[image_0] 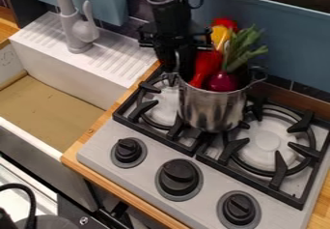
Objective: Move the silver pot in the middle of two burners
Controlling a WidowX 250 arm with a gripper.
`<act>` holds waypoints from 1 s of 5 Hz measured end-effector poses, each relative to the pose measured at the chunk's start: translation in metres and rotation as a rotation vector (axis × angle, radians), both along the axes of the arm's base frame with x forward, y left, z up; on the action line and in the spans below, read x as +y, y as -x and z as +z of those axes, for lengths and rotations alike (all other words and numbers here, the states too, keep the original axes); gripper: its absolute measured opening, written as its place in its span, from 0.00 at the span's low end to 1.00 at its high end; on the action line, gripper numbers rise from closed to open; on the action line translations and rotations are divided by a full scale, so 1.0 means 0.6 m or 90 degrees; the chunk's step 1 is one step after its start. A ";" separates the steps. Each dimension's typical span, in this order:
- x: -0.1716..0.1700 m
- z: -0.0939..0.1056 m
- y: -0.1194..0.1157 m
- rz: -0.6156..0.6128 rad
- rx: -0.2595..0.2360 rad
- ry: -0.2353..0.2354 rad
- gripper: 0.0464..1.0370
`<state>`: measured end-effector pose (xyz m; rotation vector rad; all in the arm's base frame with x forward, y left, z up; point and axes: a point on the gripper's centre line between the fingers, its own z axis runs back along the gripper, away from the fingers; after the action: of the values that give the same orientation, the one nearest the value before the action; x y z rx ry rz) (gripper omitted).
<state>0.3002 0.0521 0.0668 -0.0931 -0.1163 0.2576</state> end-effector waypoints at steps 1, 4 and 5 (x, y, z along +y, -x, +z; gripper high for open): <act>0.006 0.006 0.002 0.017 0.010 0.009 0.72; 0.015 0.026 0.011 0.014 0.014 0.037 0.96; 0.009 0.044 0.006 0.027 0.010 0.053 0.96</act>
<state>0.2965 0.0578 0.0933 -0.1708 -0.0921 0.3063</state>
